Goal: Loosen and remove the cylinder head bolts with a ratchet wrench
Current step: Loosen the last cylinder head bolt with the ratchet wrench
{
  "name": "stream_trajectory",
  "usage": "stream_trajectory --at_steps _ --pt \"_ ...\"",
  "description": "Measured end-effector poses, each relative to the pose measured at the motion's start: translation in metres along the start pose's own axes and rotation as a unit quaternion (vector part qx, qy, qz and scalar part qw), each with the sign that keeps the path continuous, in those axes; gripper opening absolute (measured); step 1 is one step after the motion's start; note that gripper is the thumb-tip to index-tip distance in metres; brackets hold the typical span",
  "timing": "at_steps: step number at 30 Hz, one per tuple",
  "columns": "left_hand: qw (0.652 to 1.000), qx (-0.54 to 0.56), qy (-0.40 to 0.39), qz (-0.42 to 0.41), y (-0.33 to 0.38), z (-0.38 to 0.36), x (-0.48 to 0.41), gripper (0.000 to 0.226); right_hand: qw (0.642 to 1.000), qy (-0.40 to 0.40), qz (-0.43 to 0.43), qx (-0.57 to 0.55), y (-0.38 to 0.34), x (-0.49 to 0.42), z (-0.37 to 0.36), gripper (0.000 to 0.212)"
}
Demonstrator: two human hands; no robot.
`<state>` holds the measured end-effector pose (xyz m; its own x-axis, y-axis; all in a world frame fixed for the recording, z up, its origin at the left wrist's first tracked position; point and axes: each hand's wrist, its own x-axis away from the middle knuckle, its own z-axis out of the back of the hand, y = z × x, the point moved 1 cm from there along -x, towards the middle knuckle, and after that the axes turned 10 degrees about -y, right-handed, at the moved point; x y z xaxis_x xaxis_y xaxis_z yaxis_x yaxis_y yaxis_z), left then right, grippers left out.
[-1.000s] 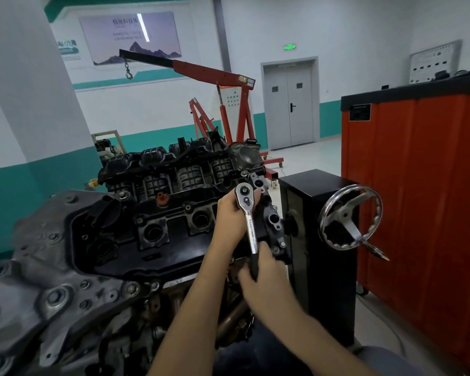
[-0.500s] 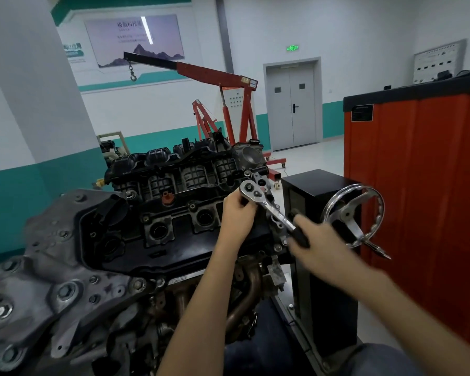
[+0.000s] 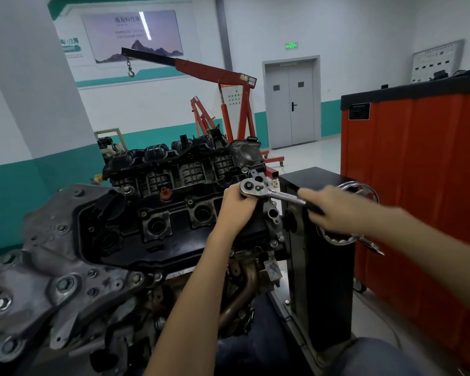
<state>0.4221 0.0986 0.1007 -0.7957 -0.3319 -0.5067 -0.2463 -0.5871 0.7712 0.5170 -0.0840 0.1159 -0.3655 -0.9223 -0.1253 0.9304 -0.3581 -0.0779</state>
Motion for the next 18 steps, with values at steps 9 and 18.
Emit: stream_trajectory --at_steps 9,18 --pt "0.998 0.031 0.061 -0.016 -0.01 -0.011 0.005 0.034 0.927 0.165 -0.065 -0.33 -0.078 0.015 -0.087 0.021" --pt "1.0 0.018 0.011 -0.011 -0.008 -0.004 -0.001 0.055 0.916 0.146 -0.053 -0.37 -0.091 0.005 -0.095 0.019"
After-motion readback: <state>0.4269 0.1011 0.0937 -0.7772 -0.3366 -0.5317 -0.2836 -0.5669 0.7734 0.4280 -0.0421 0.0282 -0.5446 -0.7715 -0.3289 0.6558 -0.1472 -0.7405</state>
